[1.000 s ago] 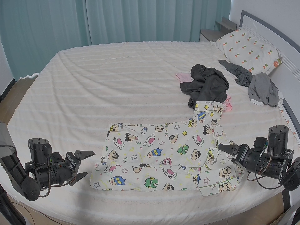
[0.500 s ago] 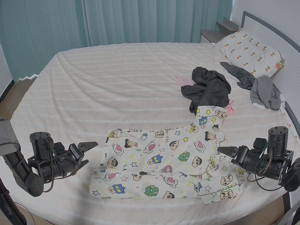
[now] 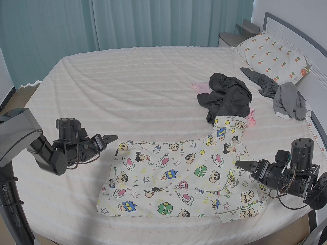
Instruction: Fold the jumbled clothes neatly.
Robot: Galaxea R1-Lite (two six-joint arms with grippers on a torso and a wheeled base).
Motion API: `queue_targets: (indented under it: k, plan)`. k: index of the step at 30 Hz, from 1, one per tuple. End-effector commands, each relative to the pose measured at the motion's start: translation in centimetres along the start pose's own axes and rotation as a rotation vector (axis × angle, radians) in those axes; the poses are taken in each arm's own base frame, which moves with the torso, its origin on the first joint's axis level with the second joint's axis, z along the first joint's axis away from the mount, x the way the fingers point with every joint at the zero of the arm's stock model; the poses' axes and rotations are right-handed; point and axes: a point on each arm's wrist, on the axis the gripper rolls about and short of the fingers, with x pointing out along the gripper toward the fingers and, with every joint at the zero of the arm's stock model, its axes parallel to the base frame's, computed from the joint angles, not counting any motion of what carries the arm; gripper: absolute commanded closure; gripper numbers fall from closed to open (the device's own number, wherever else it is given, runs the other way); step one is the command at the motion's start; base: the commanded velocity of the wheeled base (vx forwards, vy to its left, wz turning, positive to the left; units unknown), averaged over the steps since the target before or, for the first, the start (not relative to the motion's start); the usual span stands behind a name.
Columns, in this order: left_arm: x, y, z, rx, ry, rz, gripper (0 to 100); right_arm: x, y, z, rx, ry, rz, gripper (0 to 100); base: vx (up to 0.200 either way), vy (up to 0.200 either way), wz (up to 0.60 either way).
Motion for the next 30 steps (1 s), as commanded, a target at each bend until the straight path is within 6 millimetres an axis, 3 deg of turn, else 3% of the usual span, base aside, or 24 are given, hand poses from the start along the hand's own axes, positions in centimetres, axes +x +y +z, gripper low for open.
queue_targets:
  k: [1, 9, 15, 23, 30]
  plan:
    - [5.2, 2.0, 0.0, 0.071, 0.074, 0.051, 0, -0.2, 0.5, -0.2, -0.017, -0.001, 0.018, 0, 0.000, 0.000, 0.00]
    - [6.8, 2.0, -1.7, 0.132, 0.118, 0.040, 0, -0.3, 0.4, -0.3, -0.017, 0.004, 0.013, 0, 0.000, 0.000, 0.00]
    - [8.0, 0.4, -2.3, 0.189, 0.116, 0.012, 0, -0.6, 0.3, -0.4, -0.042, 0.002, 0.015, 0, 0.000, 0.000, 0.00]
    - [8.4, -0.3, -1.6, 0.280, 0.060, 0.050, 0, -0.7, 0.3, -0.5, -0.051, 0.004, 0.015, 0, 0.000, 0.000, 0.00]
    - [8.9, -0.3, -2.2, 0.369, 0.060, 0.076, 0, -0.7, 0.3, -0.5, -0.051, 0.003, 0.016, 0, 0.000, 0.000, 0.00]
